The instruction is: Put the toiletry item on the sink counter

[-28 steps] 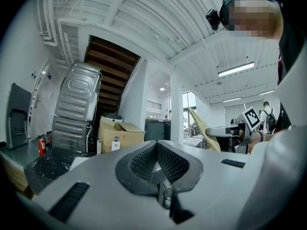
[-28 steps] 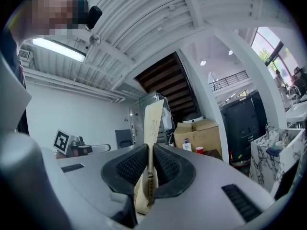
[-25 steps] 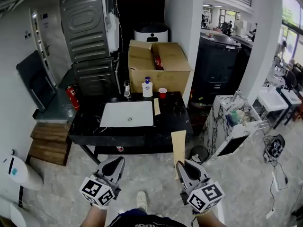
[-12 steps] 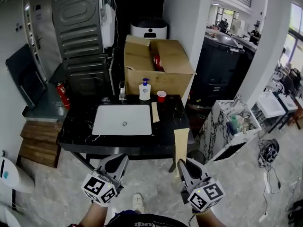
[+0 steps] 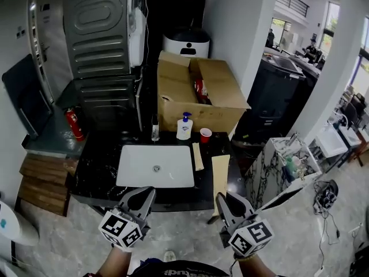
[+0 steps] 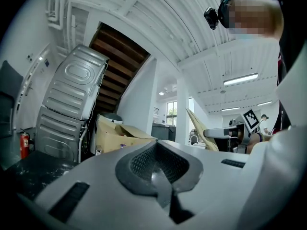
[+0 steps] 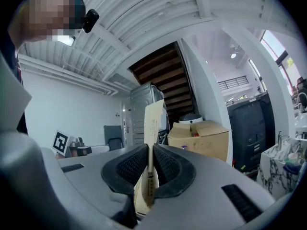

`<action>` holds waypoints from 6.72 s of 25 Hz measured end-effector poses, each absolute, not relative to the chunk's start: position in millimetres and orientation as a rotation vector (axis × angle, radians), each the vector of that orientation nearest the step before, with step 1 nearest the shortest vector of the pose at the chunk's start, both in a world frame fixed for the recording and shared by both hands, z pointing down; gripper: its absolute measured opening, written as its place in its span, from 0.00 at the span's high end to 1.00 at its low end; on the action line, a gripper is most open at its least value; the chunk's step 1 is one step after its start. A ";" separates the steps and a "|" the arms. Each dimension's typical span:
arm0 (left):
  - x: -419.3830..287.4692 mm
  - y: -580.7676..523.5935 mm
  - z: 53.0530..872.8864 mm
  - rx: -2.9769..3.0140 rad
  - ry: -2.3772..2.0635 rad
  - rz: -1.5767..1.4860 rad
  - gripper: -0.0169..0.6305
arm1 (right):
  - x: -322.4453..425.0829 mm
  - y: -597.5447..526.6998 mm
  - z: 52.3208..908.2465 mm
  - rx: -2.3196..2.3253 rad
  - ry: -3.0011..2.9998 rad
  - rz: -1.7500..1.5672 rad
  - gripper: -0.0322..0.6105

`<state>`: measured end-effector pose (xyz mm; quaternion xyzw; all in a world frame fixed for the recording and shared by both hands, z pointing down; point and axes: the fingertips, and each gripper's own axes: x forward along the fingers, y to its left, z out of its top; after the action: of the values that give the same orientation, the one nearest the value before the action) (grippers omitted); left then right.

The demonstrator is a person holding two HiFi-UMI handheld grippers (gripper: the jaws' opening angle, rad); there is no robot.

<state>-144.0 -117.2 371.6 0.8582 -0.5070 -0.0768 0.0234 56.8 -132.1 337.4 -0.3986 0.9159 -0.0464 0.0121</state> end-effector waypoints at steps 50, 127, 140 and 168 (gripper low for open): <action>-54.7 -499.1 506.7 2.551 -1.434 -0.046 0.95 | 115.8 -510.4 556.9 -1.523 2.816 -0.943 0.84; -143.0 -203.5 386.6 2.675 -1.592 -0.258 0.95 | 20.8 -219.9 366.1 -1.179 2.821 -0.085 0.87; -154.4 -163.5 382.4 2.691 -1.601 -0.262 0.95 | 0.7 -165.8 351.1 -1.130 2.808 -0.019 0.88; -158.6 -158.5 381.5 2.670 -1.589 -0.289 0.95 | -14.8 -166.9 362.7 -1.118 2.857 -0.068 0.88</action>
<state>-158.6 -158.5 381.5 0.8556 -0.5092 -0.0927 0.0107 -14.8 -166.9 362.7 -0.3640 0.9304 -0.0223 0.0365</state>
